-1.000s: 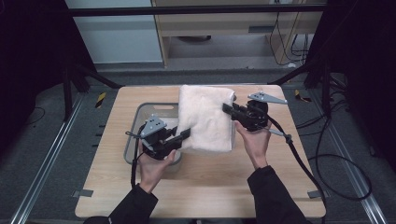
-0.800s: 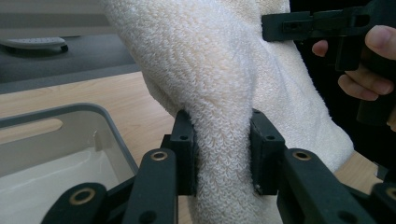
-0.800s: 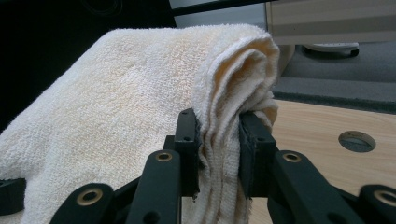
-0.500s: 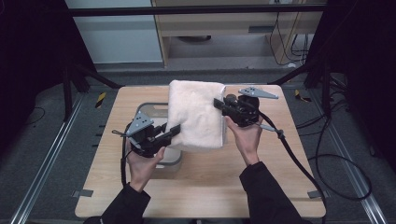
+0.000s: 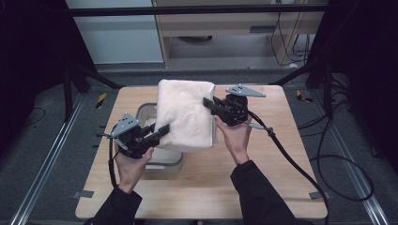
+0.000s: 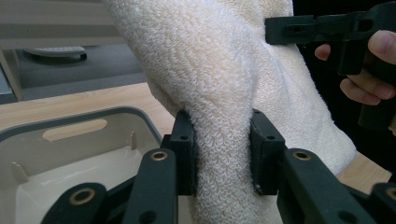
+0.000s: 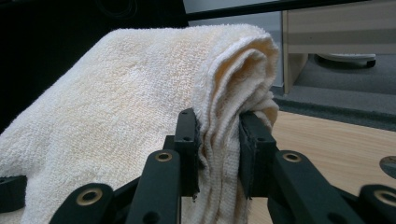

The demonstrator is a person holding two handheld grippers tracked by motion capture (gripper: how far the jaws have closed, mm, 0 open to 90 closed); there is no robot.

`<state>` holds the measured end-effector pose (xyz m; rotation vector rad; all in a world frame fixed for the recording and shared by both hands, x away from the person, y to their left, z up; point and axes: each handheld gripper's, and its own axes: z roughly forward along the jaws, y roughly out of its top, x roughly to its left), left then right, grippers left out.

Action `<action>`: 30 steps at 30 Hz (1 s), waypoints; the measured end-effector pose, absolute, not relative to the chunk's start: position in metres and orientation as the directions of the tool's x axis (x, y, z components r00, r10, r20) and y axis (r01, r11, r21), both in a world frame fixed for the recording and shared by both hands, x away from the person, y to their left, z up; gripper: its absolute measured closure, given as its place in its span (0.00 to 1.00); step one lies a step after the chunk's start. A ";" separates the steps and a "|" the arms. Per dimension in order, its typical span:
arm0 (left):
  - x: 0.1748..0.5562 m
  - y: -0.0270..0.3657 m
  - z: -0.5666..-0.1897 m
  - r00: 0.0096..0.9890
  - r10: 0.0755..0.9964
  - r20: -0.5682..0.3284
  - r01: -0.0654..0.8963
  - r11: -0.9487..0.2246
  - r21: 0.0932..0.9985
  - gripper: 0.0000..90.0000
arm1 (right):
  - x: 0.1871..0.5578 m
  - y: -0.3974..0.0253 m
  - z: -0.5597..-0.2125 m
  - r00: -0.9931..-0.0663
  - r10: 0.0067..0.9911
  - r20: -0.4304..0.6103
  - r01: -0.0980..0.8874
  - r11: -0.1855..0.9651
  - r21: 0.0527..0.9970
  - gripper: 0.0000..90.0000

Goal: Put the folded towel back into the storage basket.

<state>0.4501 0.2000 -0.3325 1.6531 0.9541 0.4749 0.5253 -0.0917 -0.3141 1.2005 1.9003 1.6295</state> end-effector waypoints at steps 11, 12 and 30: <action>0.446 0.226 -0.335 0.571 0.802 -0.177 0.341 -0.035 0.939 0.74 | 0.529 -0.065 -0.313 -0.592 0.770 0.236 0.359 -0.009 0.933 0.80; 0.446 0.228 -0.335 0.569 0.803 -0.179 0.342 -0.032 0.939 0.74 | 0.529 -0.062 -0.312 -0.594 0.769 0.236 0.360 -0.008 0.933 0.80; 0.442 0.265 -0.346 0.525 0.829 -0.193 0.368 -0.016 0.930 0.74 | 0.537 -0.019 -0.322 -0.611 0.755 0.239 0.389 0.024 0.921 0.80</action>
